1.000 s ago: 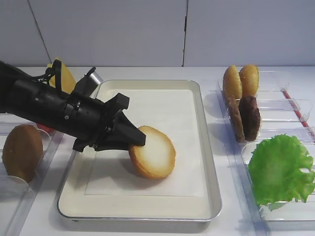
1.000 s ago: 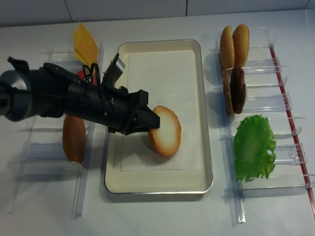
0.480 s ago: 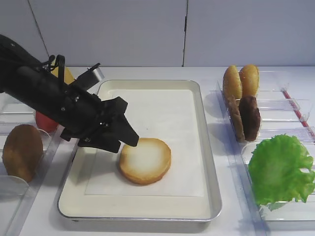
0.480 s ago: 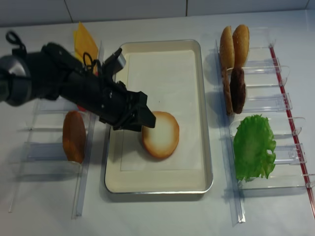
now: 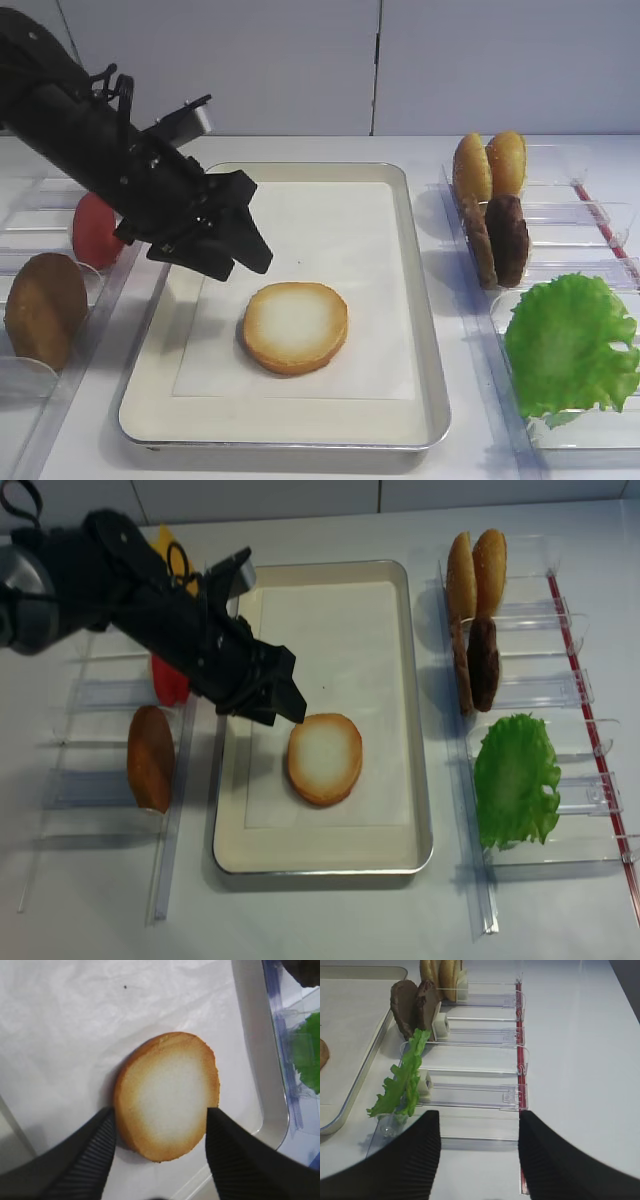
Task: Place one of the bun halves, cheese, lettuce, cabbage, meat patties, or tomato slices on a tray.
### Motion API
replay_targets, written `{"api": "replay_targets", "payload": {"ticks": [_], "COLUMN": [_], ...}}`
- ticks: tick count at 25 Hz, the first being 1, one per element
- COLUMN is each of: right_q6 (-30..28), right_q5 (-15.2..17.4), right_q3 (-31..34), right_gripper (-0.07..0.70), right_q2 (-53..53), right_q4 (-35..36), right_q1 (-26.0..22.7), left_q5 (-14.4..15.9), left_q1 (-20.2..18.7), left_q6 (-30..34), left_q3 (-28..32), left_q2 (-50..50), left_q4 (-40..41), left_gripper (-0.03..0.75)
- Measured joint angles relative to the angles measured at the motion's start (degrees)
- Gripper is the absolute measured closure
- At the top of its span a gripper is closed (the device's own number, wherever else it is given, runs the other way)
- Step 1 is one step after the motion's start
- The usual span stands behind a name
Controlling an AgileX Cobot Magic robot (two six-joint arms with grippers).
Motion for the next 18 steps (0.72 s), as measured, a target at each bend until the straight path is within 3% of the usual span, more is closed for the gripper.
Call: {"api": "replay_targets", "payload": {"ticks": [7, 15, 18], "right_q6": [0.0, 0.0, 0.0], "right_q5": [0.0, 0.0, 0.0], "right_q3": [0.0, 0.0, 0.0], "right_gripper": [0.230, 0.230, 0.230], "right_q2": [0.0, 0.0, 0.0], "right_q4": [0.0, 0.0, 0.0], "right_q1": [0.0, 0.0, 0.0], "left_q5": [0.4, 1.0, 1.6], "left_q1": [-2.4, -2.4, -2.4], "left_q6": [-3.1, -12.0, -13.0], "left_q3": [-4.5, -4.7, -4.7], "left_q2": [-6.8, -18.5, -23.4], "left_q4": [7.8, 28.2, 32.4], "left_gripper": [0.309, 0.309, 0.309]}}
